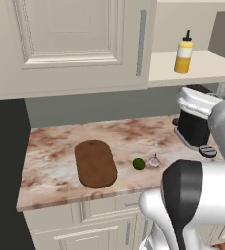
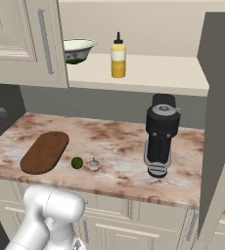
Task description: Open the cabinet. Place the bowl and condiment on the counter. Then place the lime and garlic on the cutting board.
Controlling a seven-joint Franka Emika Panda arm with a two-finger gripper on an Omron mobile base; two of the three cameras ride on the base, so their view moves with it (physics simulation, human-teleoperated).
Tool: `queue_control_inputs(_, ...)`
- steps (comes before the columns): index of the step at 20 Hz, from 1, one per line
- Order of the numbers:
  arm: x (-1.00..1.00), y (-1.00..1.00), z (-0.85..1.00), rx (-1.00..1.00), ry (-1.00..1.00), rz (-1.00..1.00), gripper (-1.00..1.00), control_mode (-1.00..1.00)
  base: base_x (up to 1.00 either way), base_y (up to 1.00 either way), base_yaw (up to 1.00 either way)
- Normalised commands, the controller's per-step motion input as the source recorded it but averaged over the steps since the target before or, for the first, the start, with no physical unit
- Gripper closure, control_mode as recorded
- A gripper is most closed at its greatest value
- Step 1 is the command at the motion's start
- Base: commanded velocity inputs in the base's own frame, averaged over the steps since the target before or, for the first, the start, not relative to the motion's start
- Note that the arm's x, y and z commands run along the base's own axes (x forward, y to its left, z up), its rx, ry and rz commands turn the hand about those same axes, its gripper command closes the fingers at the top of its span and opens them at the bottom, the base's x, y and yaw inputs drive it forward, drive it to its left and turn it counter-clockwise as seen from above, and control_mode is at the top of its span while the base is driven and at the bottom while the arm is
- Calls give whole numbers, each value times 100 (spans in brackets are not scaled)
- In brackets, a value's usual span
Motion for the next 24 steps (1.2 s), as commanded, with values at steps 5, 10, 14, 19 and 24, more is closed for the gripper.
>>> queue_control_inputs(5, 26, 40, 0, 0, 0, 28, -100, -100, 0, 0, 0)
queue_control_inputs(10, 36, 45, 0, 0, 0, 25, -100, -100, 0, 0, 0)
queue_control_inputs(14, 48, 19, 12, 0, 0, 19, -100, -100, 0, 0, 0)
queue_control_inputs(19, 48, 1, 13, -3, 0, 10, -100, -100, 0, 0, 0)
queue_control_inputs(24, 35, 0, 7, -9, 2, 2, -100, -100, 0, 0, 0)
